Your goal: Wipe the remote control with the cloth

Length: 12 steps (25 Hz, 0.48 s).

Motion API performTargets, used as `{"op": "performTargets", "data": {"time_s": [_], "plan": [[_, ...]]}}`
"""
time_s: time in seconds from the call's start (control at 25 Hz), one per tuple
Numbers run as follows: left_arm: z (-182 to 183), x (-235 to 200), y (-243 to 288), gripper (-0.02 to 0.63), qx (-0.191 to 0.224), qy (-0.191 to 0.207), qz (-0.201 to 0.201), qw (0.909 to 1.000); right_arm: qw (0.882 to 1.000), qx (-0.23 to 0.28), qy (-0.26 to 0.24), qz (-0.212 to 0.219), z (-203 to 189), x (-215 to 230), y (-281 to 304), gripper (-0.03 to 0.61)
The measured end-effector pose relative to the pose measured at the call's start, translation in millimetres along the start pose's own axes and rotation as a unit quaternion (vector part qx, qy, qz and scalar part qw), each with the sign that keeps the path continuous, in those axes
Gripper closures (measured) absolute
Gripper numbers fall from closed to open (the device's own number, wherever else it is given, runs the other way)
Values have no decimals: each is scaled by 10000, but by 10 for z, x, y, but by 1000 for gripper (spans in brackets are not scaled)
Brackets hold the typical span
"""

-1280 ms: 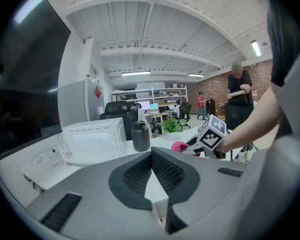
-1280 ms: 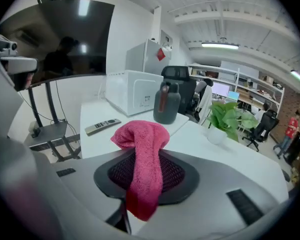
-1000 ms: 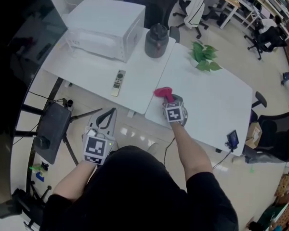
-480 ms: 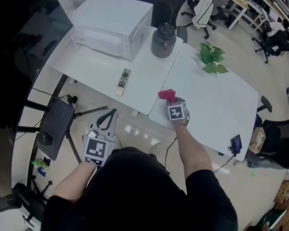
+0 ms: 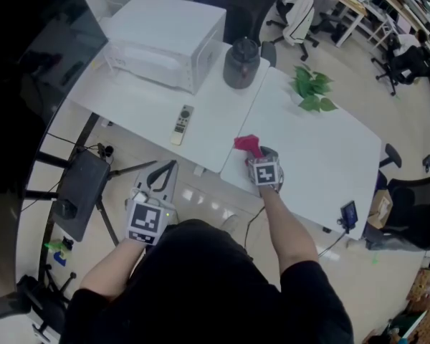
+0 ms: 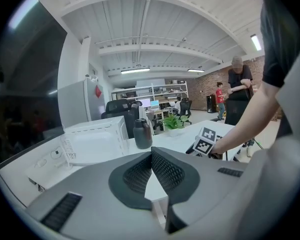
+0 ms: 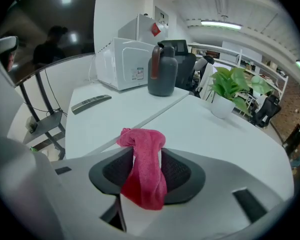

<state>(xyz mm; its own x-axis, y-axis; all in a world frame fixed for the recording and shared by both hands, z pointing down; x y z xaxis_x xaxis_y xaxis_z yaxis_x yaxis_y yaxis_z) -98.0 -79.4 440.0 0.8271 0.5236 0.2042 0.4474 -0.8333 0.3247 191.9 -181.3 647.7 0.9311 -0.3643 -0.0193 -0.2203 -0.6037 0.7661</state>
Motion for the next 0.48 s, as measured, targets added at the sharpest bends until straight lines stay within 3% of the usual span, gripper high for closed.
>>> {"op": "performTargets", "data": {"time_s": [0.24, 0.48], "plan": [[86, 21, 57, 612, 181, -105, -56, 9998, 9944, 1053, 0, 129, 320, -150, -570, 397], [195, 40, 110, 612, 403, -21, -164, 9990, 9763, 2133, -122, 334, 783, -509, -1400, 399]]}}
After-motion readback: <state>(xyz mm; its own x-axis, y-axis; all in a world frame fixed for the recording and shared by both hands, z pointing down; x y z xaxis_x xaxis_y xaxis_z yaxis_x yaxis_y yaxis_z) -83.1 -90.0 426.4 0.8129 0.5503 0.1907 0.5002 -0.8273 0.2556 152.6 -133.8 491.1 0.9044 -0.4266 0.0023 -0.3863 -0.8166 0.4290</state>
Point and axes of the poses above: the fingertips, and each gripper's own axes: y forward along the fingers, x to its right, z out of its top, the point moved 5 cm from there along -y, backward along the fingers, and after that the axes turned 5 degrees about z, right-handed, at the moved point
